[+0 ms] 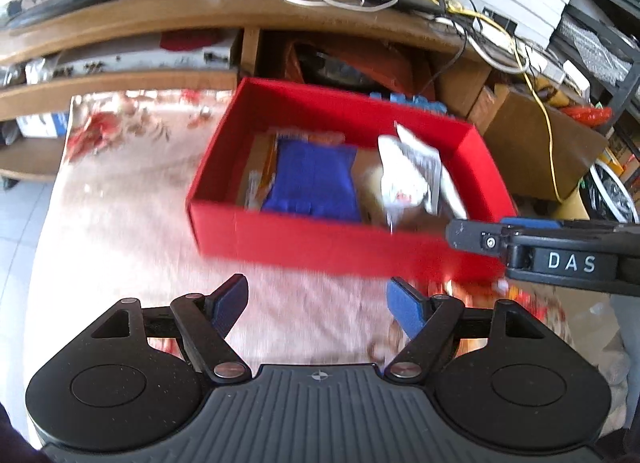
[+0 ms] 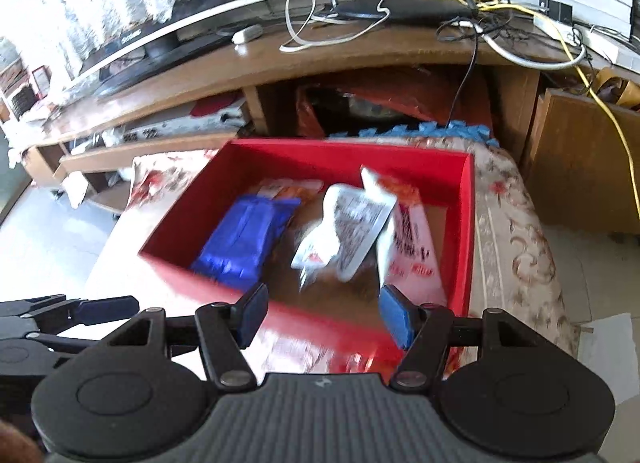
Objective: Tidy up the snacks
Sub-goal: 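Grasp the round pastry packet on the tablecloth with the left tool, then lift the pastry packet with left tool while right tool grasps blue coconut packet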
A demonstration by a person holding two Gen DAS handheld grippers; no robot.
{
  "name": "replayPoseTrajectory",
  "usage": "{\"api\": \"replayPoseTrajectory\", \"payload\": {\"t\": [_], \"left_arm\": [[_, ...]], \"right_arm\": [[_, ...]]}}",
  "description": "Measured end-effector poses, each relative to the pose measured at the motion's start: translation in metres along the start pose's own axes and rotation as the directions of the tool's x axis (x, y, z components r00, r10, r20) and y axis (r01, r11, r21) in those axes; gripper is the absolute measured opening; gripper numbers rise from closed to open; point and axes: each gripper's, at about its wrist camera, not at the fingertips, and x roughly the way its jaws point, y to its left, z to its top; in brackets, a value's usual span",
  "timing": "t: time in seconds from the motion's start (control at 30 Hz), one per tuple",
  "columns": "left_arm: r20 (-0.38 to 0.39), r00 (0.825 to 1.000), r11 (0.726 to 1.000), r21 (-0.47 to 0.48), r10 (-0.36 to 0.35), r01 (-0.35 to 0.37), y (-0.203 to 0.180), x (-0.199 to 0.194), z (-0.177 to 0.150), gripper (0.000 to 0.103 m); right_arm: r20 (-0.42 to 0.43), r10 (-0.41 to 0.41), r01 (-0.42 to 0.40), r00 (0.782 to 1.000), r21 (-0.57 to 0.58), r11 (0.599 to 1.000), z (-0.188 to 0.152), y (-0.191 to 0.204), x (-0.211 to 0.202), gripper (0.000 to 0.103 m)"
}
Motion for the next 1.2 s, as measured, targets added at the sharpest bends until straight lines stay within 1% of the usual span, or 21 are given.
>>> {"api": "replayPoseTrajectory", "payload": {"t": [0.17, 0.27, 0.43, 0.57, 0.67, 0.73, 0.8, 0.9, 1.2], "left_arm": [[-0.050, 0.999, 1.000, 0.021, -0.002, 0.003, -0.001, -0.002, -0.025, 0.083], [-0.084, 0.996, 1.000, 0.030, 0.010, -0.008, -0.001, 0.002, -0.035, 0.083], [-0.133, 0.991, 0.999, 0.039, 0.019, -0.014, -0.003, 0.011, -0.047, 0.083], [-0.165, 0.985, 0.998, 0.056, 0.043, -0.034, -0.005, 0.020, -0.053, 0.083], [-0.193, 0.980, 0.999, 0.034, 0.048, -0.042, 0.000, 0.026, -0.055, 0.082], [-0.189, 0.981, 0.998, 0.042, 0.053, -0.046, -0.001, 0.025, -0.056, 0.078], [-0.184, 0.981, 0.997, 0.055, 0.066, -0.057, -0.001, 0.023, -0.056, 0.070], [-0.182, 0.982, 0.998, 0.053, 0.052, -0.043, 0.000, 0.021, -0.057, 0.063], [-0.162, 0.985, 0.998, 0.043, 0.051, -0.045, 0.010, 0.010, -0.060, 0.062]], "right_arm": [[-0.029, 0.019, -0.020, 0.999, -0.025, 0.999, -0.020, 0.009, -0.009, 0.067], [-0.043, 0.032, -0.033, 0.999, -0.023, 0.999, -0.029, 0.011, -0.012, 0.067], [-0.068, 0.040, -0.042, 0.997, -0.021, 0.999, -0.042, 0.012, -0.017, 0.067], [-0.083, 0.049, -0.051, 0.995, -0.024, 0.998, -0.048, 0.013, -0.018, 0.067], [-0.097, 0.048, -0.052, 0.994, -0.035, 0.998, -0.051, 0.014, -0.017, 0.067], [-0.104, 0.046, -0.050, 0.994, -0.038, 0.998, -0.052, 0.013, -0.015, 0.067], [-0.113, 0.043, -0.048, 0.993, -0.039, 0.998, -0.053, 0.012, -0.013, 0.067], [-0.129, 0.036, -0.041, 0.991, -0.036, 0.999, -0.055, 0.010, -0.010, 0.067], [-0.190, 0.026, -0.032, 0.981, -0.029, 0.999, -0.063, 0.006, 0.005, 0.068]]}}
